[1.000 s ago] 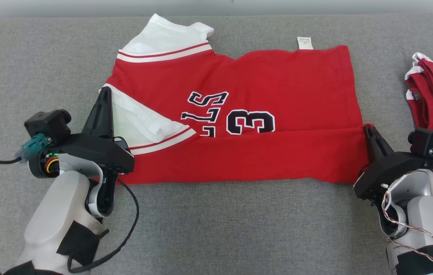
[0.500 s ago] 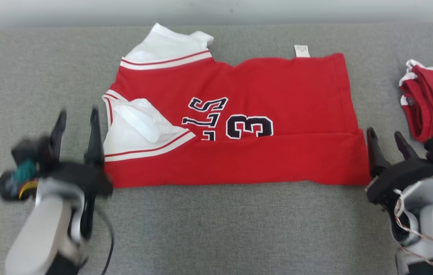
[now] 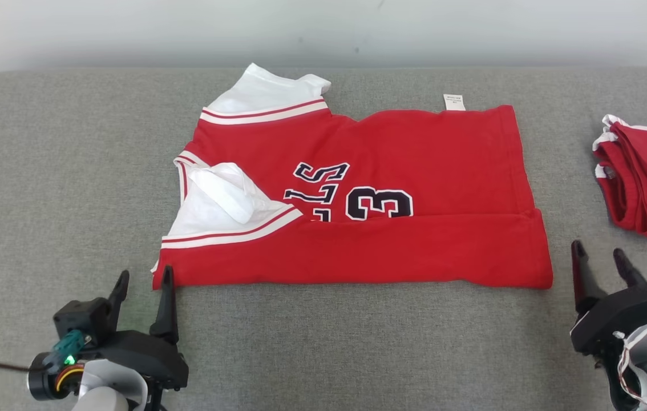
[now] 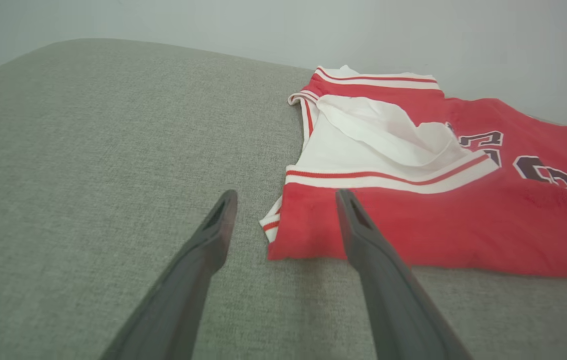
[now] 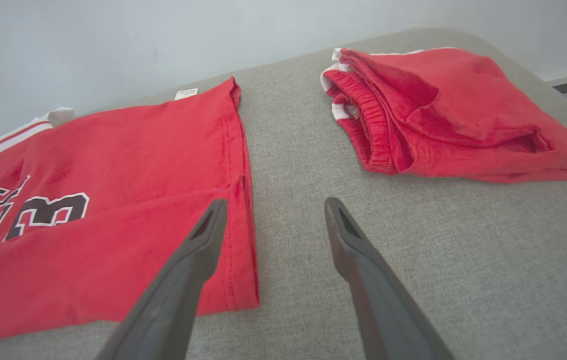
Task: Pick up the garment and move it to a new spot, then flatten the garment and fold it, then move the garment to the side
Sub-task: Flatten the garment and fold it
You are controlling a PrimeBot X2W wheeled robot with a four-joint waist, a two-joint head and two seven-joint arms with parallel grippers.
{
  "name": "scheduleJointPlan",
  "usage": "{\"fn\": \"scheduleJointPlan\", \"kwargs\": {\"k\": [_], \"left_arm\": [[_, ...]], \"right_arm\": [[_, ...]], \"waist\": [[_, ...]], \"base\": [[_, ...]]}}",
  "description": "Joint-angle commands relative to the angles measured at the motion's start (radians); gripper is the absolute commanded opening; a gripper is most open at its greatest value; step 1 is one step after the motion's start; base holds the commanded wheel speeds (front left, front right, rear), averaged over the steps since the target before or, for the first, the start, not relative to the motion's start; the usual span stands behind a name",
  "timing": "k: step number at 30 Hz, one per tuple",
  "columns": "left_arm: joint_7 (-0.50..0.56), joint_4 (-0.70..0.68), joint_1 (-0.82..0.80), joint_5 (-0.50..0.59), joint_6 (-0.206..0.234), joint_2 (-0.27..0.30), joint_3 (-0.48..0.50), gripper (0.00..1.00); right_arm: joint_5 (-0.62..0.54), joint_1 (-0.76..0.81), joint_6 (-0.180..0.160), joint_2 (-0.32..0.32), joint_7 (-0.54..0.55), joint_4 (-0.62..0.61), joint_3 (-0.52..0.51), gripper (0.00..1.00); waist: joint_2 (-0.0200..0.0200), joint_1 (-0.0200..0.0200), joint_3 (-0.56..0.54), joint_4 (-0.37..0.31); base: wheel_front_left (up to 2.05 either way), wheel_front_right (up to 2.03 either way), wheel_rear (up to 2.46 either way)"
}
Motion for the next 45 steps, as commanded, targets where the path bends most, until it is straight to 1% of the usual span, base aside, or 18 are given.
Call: {"fn": "scheduleJointPlan", "kwargs": {"k": [1,5,8,12,13,14,15,18,24,27,32,35,38,41,42,44,45], "left_arm": [[0.019,0.018,-0.005,-0.001,0.016,-0.001,-0.005,1.00],[0.064,0.071,-0.041,0.005,0.020,0.000,-0.023,1.00],[0.083,0.110,-0.059,0.000,0.025,0.000,-0.025,1.00],[0.117,0.155,-0.083,-0.012,0.008,-0.010,-0.040,1.00],[0.132,0.164,-0.087,-0.012,0.001,-0.009,-0.047,0.49],[0.143,0.171,-0.088,-0.014,-0.003,-0.011,-0.053,0.35],[0.149,0.177,-0.087,-0.013,-0.010,-0.014,-0.057,0.00],[0.154,0.193,-0.091,-0.020,-0.015,-0.020,-0.061,0.00],[0.122,0.206,-0.100,-0.016,-0.007,-0.017,-0.057,0.00],[0.110,0.207,-0.097,-0.014,-0.010,-0.020,-0.062,0.00],[0.098,0.216,-0.089,-0.019,-0.017,-0.022,-0.067,0.00],[0.093,0.216,-0.086,-0.024,-0.015,-0.023,-0.068,0.00],[0.094,0.219,-0.089,-0.026,-0.016,-0.025,-0.070,0.00],[0.089,0.223,-0.097,-0.027,-0.015,-0.025,-0.071,0.00],[0.088,0.225,-0.099,-0.027,-0.015,-0.025,-0.072,0.00],[0.084,0.227,-0.105,-0.022,-0.013,-0.024,-0.074,0.00],[0.084,0.228,-0.108,-0.021,-0.013,-0.025,-0.076,0.00]], "right_arm": [[-0.009,0.011,-0.002,0.004,0.016,-0.002,0.003,1.00],[-0.031,0.004,-0.002,0.008,0.030,0.008,0.021,1.00],[-0.024,-0.011,-0.002,0.008,0.023,0.025,0.041,1.00],[-0.023,-0.014,-0.002,0.008,0.024,0.060,0.063,1.00],[-0.026,-0.011,-0.002,0.008,0.031,0.070,0.062,1.00],[-0.034,-0.009,-0.002,0.008,0.035,0.080,0.062,1.00],[-0.037,-0.010,-0.002,0.008,0.038,0.087,0.060,1.00],[-0.044,-0.013,-0.002,0.008,0.040,0.106,0.052,1.00],[-0.062,-0.041,-0.002,0.008,0.024,0.145,0.026,1.00],[-0.068,-0.052,-0.002,0.008,0.012,0.168,0.033,1.00],[-0.042,-0.067,-0.002,0.008,-0.013,0.173,0.038,1.00],[-0.040,-0.059,-0.002,0.008,0.010,0.175,0.048,1.00],[-0.075,-0.047,-0.002,0.008,0.044,0.188,0.049,1.00],[-0.072,-0.054,-0.002,0.009,0.082,0.212,0.073,1.00],[-0.077,-0.057,-0.002,0.010,0.097,0.222,0.083,0.94],[-0.083,-0.064,-0.002,0.011,0.120,0.239,0.101,0.39],[-0.087,-0.064,-0.002,0.011,0.132,0.245,0.110,0.24]], "waist": [[0.0001,0.0002,0.003,-0.003],[0.0001,0.0002,0.009,-0.014],[0.0001,0.0002,0.014,-0.021],[0.0001,0.0002,0.018,-0.026],[0.0001,0.0002,0.018,-0.026],[0.0001,0.0002,0.019,-0.025],[0.0001,0.0002,0.020,-0.025],[0.0001,0.0002,0.024,-0.020],[0.0001,0.0002,0.036,-0.010],[0.0001,0.0002,0.043,-0.004],[0.0001,0.0002,0.046,0.007],[0.0001,0.0002,0.046,0.008],[0.0001,0.0002,0.047,0.008],[0.0001,0.0002,0.048,0.006],[0.0001,0.0002,0.048,0.006],[0.0001,0.0002,0.048,0.005],[0.0001,0.0002,0.047,0.006]], "base": [[0.00,0.00,0.00],[0.00,0.00,0.00],[0.00,0.00,0.00],[0.00,0.00,0.00],[0.00,0.00,0.00],[0.00,0.00,0.00],[0.00,0.00,0.00],[0.00,0.00,0.00],[0.00,0.00,0.00],[0.00,0.00,0.00],[0.00,0.00,0.00],[0.00,0.00,0.00],[0.00,0.00,0.00],[0.00,0.00,0.00],[0.00,0.00,0.00],[0.00,0.00,0.00],[0.00,0.00,0.00]]}}
